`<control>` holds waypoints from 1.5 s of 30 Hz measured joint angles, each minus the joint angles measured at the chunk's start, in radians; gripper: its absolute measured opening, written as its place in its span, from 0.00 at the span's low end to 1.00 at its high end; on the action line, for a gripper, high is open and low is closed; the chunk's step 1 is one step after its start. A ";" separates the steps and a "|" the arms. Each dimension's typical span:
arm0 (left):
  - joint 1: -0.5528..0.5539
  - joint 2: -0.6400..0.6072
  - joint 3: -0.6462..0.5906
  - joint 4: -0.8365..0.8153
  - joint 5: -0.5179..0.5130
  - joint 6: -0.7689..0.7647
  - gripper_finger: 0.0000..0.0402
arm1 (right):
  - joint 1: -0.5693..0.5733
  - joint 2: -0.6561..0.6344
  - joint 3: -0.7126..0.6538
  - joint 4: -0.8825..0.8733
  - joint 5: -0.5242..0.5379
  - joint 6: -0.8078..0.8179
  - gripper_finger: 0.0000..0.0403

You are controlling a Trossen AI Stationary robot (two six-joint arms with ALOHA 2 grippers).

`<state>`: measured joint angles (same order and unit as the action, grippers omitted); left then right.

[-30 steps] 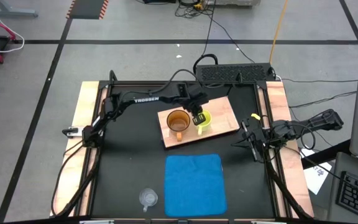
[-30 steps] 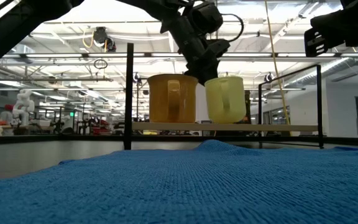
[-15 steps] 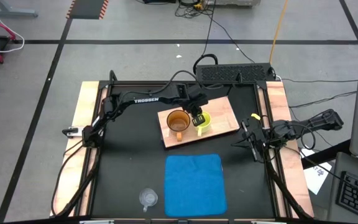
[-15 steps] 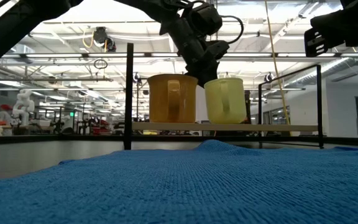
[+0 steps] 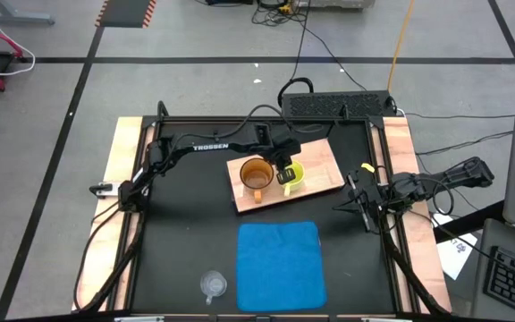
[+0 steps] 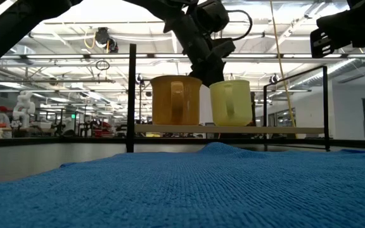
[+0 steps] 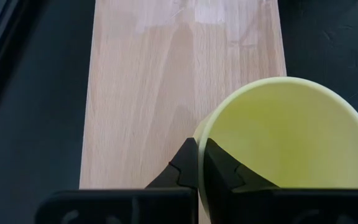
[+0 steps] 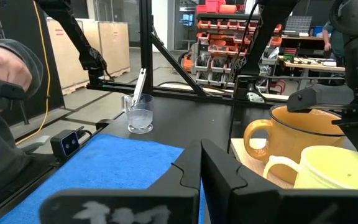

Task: Stack small to large cups/mugs on shelf
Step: Put the yellow mug on the shelf, then put the transparent mug on the shelf

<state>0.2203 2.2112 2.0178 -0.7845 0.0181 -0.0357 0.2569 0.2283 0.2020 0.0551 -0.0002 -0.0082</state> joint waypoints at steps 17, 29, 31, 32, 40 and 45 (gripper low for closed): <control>0.001 0.002 0.000 -0.004 -0.019 -0.029 0.03 | 0.000 0.000 0.000 0.000 0.000 0.000 0.00; -0.003 0.006 -0.003 0.023 -0.019 -0.010 0.09 | 0.000 0.000 0.000 0.000 0.000 0.000 0.00; -0.006 0.006 -0.003 0.030 -0.019 -0.008 0.11 | 0.000 0.000 0.000 0.000 0.000 0.000 0.00; -0.008 0.006 -0.003 0.033 -0.019 -0.008 0.12 | 0.000 0.000 0.000 0.000 0.000 0.000 0.00; -0.008 0.006 -0.003 0.040 -0.020 -0.002 0.17 | 0.000 0.000 0.000 0.000 0.000 0.000 0.00; -0.010 0.006 -0.003 0.043 -0.019 0.003 0.21 | 0.000 0.000 0.000 0.000 0.000 0.000 0.00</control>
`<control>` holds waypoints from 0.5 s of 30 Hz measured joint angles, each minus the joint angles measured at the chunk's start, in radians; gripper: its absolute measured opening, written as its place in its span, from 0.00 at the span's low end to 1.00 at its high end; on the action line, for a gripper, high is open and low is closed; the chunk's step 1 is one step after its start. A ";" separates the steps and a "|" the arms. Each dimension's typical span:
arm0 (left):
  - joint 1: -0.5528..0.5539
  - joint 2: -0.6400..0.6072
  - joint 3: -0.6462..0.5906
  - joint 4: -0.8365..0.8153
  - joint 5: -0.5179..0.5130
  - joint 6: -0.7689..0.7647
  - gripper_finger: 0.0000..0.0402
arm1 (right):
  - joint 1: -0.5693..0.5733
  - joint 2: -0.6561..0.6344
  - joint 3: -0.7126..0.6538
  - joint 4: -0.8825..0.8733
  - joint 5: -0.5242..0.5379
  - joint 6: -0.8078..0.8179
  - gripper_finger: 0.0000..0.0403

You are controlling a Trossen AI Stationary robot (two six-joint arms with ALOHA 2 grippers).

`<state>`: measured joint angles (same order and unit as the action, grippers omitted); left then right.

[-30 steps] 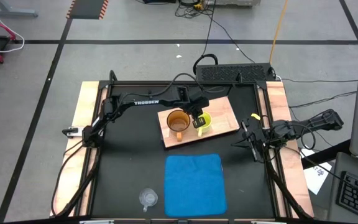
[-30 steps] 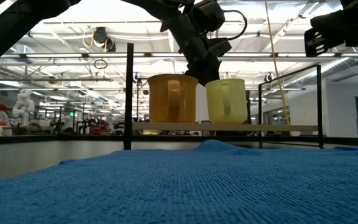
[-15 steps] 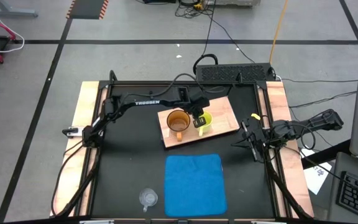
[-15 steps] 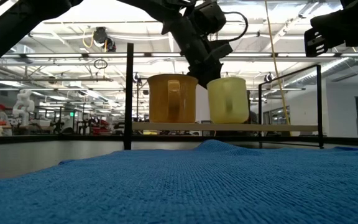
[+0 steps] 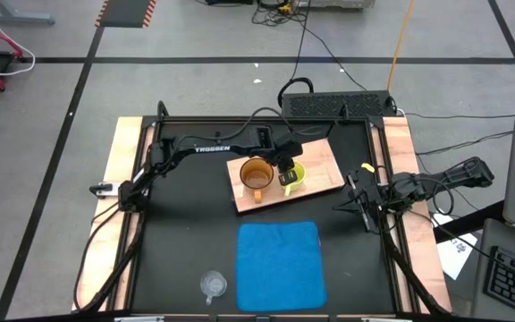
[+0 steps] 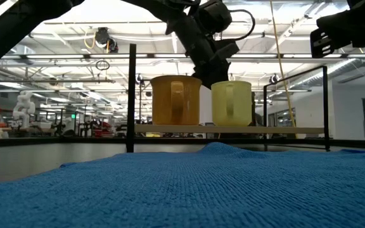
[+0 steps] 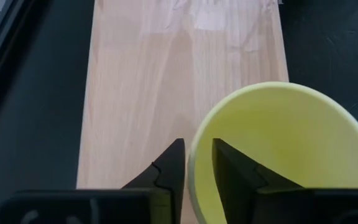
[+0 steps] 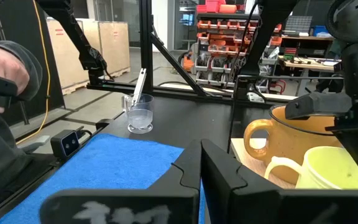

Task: Stack small to large cups/mugs on shelf
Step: Put the transparent mug on the shelf

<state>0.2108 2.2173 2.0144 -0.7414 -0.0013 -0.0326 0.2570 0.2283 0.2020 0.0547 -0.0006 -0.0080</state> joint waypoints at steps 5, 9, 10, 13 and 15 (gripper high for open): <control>-0.005 0.000 0.000 0.003 0.000 0.012 0.28 | 0.000 0.000 0.000 0.000 0.000 0.000 0.00; -0.010 0.000 0.000 0.003 0.000 0.027 0.33 | 0.000 0.000 0.000 0.000 0.000 0.000 0.00; -0.010 0.000 0.001 0.003 0.000 0.027 0.35 | 0.000 0.000 0.000 0.000 0.000 0.000 0.00; -0.010 0.000 0.001 0.003 0.000 0.027 0.37 | 0.000 0.000 0.000 0.000 0.000 0.000 0.00; -0.010 0.000 0.002 0.003 0.000 0.027 0.37 | 0.000 0.000 0.000 0.000 0.000 0.000 0.00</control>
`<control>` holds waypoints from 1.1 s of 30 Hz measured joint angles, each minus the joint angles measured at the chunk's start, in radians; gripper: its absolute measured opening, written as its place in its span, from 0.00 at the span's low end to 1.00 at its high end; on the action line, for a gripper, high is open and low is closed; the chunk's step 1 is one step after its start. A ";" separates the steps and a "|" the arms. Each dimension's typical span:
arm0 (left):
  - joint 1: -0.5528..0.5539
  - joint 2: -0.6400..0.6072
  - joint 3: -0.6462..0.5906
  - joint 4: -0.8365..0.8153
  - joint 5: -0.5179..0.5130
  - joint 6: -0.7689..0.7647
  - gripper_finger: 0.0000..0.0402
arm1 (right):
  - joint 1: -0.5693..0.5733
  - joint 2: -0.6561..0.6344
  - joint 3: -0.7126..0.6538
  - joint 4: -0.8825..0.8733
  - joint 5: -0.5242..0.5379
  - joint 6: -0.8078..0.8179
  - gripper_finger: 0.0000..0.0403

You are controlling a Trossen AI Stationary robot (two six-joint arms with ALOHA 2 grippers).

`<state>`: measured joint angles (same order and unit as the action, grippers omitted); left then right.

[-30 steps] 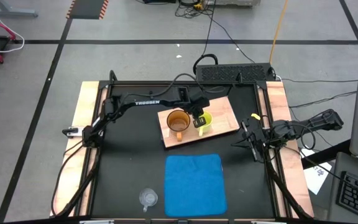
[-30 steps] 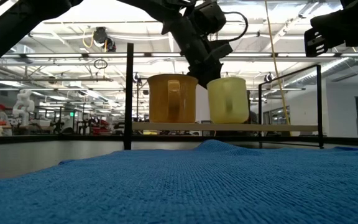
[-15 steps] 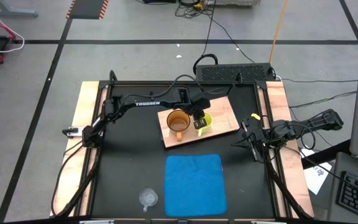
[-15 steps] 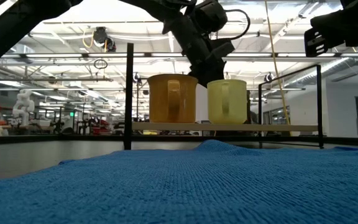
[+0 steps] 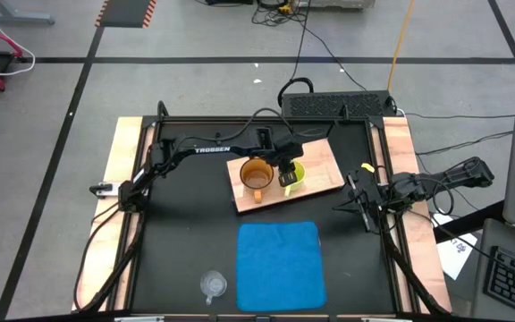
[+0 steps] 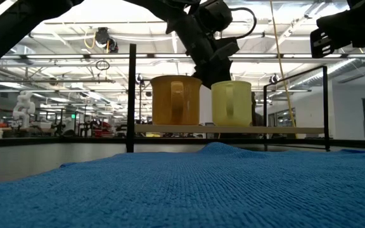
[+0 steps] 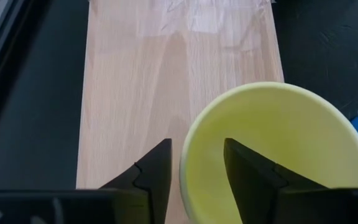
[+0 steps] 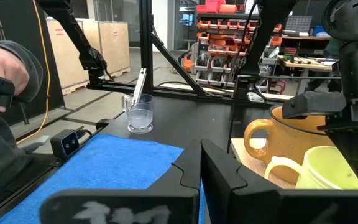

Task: Stack small to large cups/mugs on shelf
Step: Put the transparent mug on the shelf

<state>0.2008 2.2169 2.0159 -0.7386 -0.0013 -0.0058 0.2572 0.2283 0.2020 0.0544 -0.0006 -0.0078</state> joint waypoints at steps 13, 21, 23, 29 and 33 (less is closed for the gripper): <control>0.000 -0.001 0.001 -0.001 0.000 -0.003 0.37 | 0.000 0.000 0.000 0.000 0.000 0.000 0.00; 0.000 -0.004 0.024 -0.034 0.000 -0.015 0.37 | 0.000 0.000 0.000 -0.001 0.000 0.000 0.00; 0.000 -0.007 0.051 -0.043 0.000 -0.013 0.37 | 0.000 0.000 0.000 -0.001 0.000 0.000 0.00; -0.007 -0.008 0.140 -0.102 0.000 0.006 0.37 | 0.000 0.000 0.000 -0.006 0.000 0.004 0.00; -0.011 -0.008 0.201 -0.151 0.000 0.016 0.37 | 0.000 0.000 0.000 -0.007 0.000 0.004 0.00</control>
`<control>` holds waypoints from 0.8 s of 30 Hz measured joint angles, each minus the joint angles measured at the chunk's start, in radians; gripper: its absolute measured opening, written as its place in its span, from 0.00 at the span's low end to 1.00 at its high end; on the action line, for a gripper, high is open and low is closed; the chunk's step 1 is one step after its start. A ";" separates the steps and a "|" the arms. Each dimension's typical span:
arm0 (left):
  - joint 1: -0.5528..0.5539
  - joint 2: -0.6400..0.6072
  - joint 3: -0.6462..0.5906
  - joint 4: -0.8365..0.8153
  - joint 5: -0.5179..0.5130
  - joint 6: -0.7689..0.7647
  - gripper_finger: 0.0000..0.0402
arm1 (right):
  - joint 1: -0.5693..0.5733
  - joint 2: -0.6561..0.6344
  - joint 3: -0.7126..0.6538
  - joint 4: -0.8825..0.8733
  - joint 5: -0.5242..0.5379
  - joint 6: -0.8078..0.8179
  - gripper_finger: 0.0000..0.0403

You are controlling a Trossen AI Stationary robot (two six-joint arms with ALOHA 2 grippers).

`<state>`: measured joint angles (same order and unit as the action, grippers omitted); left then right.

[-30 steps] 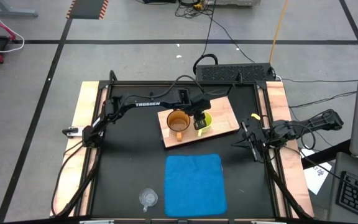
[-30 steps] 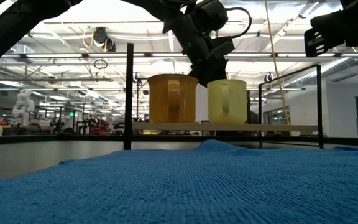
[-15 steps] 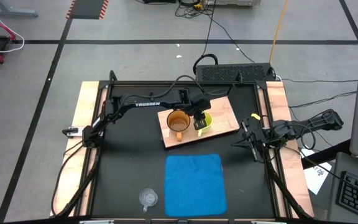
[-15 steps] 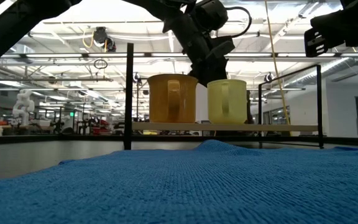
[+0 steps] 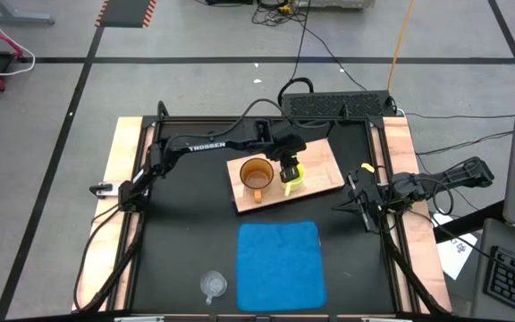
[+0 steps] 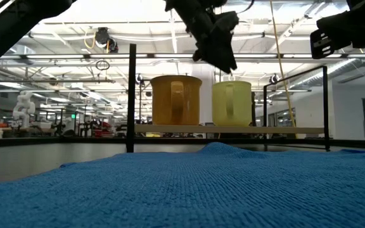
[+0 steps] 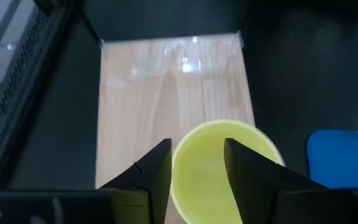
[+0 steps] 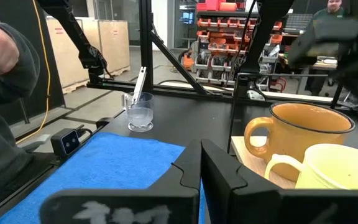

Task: Stack small to large cups/mugs on shelf
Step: Put the transparent mug on the shelf

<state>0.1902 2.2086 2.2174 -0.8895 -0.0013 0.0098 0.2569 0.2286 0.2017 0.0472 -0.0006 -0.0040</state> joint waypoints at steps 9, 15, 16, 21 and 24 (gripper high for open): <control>0.002 0.000 0.016 -0.019 0.000 0.005 0.37 | 0.000 0.000 0.000 0.000 0.000 0.000 0.00; 0.002 0.000 0.016 -0.035 -0.027 0.008 0.37 | 0.000 0.000 0.000 0.000 0.000 0.000 0.00; 0.001 0.000 0.016 -0.039 -0.027 0.015 0.37 | 0.000 0.000 0.000 0.000 0.000 0.000 0.00; 0.000 -0.012 0.015 -0.069 -0.046 0.026 0.37 | 0.000 0.000 0.000 0.000 0.000 0.006 0.00; 0.000 -0.048 0.015 -0.104 -0.053 0.037 0.37 | 0.000 0.000 0.000 0.000 0.000 0.022 0.00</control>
<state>0.1902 2.1603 2.2322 -0.9937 -0.0546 0.0470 0.2569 0.2287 0.2016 0.0471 -0.0008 0.0177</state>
